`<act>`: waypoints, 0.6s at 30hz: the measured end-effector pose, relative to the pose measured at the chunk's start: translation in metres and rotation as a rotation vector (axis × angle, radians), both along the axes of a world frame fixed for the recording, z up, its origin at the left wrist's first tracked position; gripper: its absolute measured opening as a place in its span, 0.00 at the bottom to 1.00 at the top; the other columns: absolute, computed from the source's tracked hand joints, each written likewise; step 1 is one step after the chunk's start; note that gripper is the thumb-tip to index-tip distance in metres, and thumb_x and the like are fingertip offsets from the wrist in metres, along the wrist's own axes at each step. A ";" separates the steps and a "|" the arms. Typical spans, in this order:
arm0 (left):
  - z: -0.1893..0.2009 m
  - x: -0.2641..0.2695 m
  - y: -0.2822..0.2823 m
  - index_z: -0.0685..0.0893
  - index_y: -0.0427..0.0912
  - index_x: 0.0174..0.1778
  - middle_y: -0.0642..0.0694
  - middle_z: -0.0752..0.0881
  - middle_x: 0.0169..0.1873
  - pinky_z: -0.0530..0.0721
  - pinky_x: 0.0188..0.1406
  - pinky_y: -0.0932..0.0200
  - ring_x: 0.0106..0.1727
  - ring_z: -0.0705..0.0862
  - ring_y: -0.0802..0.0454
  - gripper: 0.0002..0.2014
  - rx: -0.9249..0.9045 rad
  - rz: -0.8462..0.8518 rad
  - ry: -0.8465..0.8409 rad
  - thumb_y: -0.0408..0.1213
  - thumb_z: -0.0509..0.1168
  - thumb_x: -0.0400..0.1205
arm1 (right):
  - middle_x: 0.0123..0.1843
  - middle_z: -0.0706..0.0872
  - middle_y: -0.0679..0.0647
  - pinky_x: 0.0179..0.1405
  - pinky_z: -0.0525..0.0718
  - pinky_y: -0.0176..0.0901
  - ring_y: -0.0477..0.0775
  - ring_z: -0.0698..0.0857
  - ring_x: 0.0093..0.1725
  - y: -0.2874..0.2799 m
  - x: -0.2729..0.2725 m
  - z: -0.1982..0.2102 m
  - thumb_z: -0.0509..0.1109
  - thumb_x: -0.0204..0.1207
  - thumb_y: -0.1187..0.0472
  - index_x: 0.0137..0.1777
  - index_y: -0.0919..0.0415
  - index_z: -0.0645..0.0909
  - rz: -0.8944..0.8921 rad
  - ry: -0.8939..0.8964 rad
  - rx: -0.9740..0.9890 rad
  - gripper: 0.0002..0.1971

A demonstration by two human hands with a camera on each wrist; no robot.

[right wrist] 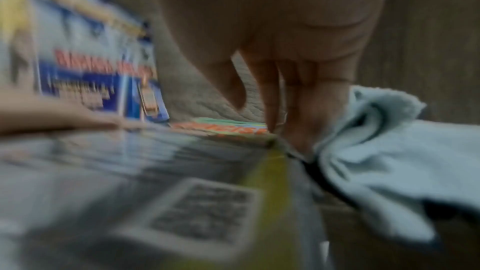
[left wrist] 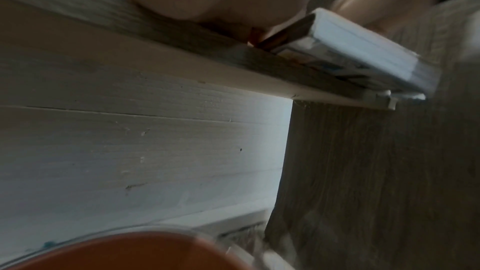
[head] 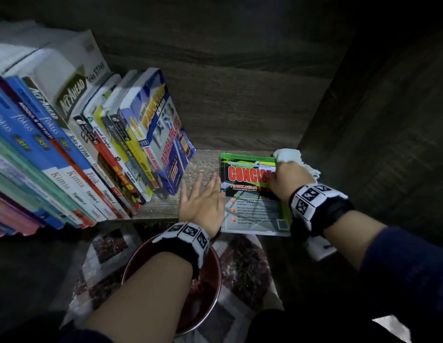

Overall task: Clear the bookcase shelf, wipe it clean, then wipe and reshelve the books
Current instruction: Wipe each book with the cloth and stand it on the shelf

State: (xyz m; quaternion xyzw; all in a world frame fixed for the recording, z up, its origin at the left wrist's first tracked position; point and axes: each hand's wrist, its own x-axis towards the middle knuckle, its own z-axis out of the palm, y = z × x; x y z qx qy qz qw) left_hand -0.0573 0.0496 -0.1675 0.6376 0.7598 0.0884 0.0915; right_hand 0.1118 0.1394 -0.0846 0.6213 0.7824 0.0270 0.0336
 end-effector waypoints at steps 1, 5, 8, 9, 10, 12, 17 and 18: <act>0.002 0.000 0.001 0.42 0.55 0.85 0.64 0.41 0.83 0.26 0.80 0.43 0.84 0.35 0.58 0.27 -0.013 0.001 -0.020 0.54 0.31 0.88 | 0.55 0.85 0.65 0.41 0.75 0.44 0.64 0.84 0.51 -0.005 -0.001 0.000 0.60 0.83 0.58 0.53 0.67 0.80 -0.042 0.059 -0.086 0.12; 0.015 0.000 0.002 0.46 0.54 0.85 0.63 0.41 0.83 0.27 0.80 0.42 0.83 0.34 0.59 0.29 -0.092 0.008 -0.167 0.58 0.32 0.87 | 0.60 0.84 0.66 0.46 0.75 0.43 0.64 0.84 0.58 -0.020 0.000 -0.001 0.60 0.83 0.58 0.58 0.68 0.81 -0.119 0.076 -0.229 0.15; 0.021 0.000 0.004 0.51 0.53 0.85 0.61 0.43 0.84 0.24 0.77 0.42 0.84 0.35 0.57 0.30 -0.107 0.007 -0.229 0.60 0.40 0.88 | 0.62 0.84 0.65 0.48 0.75 0.42 0.64 0.83 0.61 -0.022 0.003 -0.001 0.61 0.82 0.60 0.62 0.67 0.80 -0.178 0.221 -0.274 0.14; 0.021 0.000 0.005 0.53 0.50 0.85 0.59 0.44 0.84 0.23 0.76 0.43 0.84 0.36 0.56 0.30 -0.089 0.011 -0.270 0.58 0.43 0.88 | 0.63 0.83 0.65 0.51 0.76 0.43 0.65 0.82 0.62 -0.022 0.004 -0.003 0.61 0.82 0.61 0.65 0.66 0.79 -0.183 0.291 -0.278 0.15; 0.023 0.001 0.005 0.54 0.47 0.85 0.56 0.46 0.85 0.23 0.76 0.44 0.85 0.38 0.56 0.30 -0.064 0.016 -0.328 0.56 0.47 0.88 | 0.65 0.83 0.64 0.55 0.78 0.44 0.65 0.81 0.63 -0.022 0.006 -0.005 0.62 0.82 0.62 0.69 0.63 0.76 -0.179 0.358 -0.282 0.17; 0.025 0.004 0.004 0.54 0.43 0.85 0.49 0.52 0.85 0.37 0.83 0.47 0.86 0.47 0.53 0.31 0.006 0.045 -0.516 0.51 0.53 0.88 | 0.68 0.79 0.64 0.59 0.81 0.47 0.64 0.82 0.62 -0.024 0.010 -0.009 0.64 0.80 0.61 0.77 0.54 0.69 -0.172 0.465 -0.264 0.24; 0.031 0.016 -0.006 0.52 0.47 0.86 0.47 0.61 0.83 0.62 0.77 0.58 0.82 0.63 0.50 0.29 0.252 0.213 -0.743 0.42 0.55 0.89 | 0.64 0.76 0.62 0.44 0.78 0.41 0.56 0.82 0.45 -0.026 0.010 -0.024 0.70 0.76 0.61 0.62 0.51 0.75 -0.243 0.781 -0.264 0.15; 0.034 0.016 -0.008 0.52 0.48 0.86 0.51 0.59 0.83 0.60 0.74 0.64 0.81 0.61 0.55 0.29 0.311 0.215 -0.755 0.41 0.53 0.89 | 0.63 0.78 0.62 0.44 0.80 0.43 0.57 0.83 0.44 -0.026 0.007 -0.025 0.70 0.76 0.62 0.58 0.51 0.76 -0.260 0.851 -0.258 0.13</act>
